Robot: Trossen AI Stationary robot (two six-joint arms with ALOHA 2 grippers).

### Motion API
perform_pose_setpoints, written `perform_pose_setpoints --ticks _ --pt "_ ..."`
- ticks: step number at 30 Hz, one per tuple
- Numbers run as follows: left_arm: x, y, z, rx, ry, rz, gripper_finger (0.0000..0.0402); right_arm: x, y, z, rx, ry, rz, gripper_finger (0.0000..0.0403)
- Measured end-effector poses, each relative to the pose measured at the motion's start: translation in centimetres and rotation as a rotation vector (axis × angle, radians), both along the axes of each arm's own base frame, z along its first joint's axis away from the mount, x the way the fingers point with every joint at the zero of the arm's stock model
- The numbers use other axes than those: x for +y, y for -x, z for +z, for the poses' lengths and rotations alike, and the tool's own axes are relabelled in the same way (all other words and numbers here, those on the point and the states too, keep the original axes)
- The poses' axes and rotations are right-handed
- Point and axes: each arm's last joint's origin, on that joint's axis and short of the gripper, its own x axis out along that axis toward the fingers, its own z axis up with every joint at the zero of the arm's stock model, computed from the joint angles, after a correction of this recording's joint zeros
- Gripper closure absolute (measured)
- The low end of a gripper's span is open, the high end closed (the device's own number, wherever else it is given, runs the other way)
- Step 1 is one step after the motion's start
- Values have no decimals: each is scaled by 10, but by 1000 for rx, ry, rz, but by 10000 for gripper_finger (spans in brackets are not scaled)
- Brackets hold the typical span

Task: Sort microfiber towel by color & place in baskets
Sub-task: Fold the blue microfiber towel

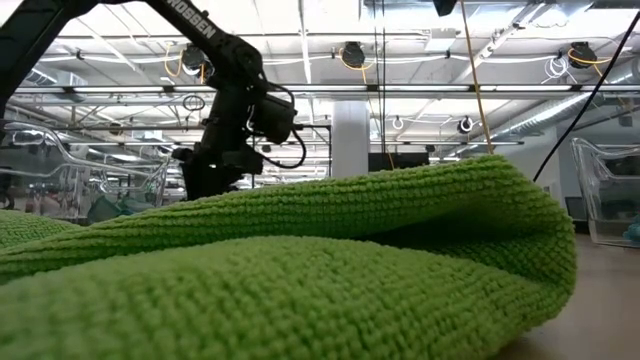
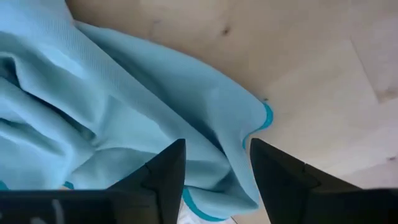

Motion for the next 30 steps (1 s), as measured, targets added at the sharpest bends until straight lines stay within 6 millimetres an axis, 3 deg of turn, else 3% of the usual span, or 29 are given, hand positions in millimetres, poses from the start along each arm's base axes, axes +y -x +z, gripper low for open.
perform_pose_setpoints --ticks 7,16,21,24,28,30 --pt "-10 -5 -1 4 -14 10 218 -2 0 0 3 26 -1 177" --pt "-22 15 -43 -7 42 64 218 -1 0 0 -4 -21 -10 177" --pt "-32 15 -48 8 -3 33 223 -1 0 0 -5 -38 -14 177" --pt "-36 10 -46 -8 -14 -12 258 -1 0 0 -5 -38 -14 177" --pt "-38 1 -40 -29 -25 -41 358 -1 0 0 -4 -45 -14 177" --pt "-39 -4 -35 -42 -30 -56 387 1 1 -1 7 -34 -10 177"
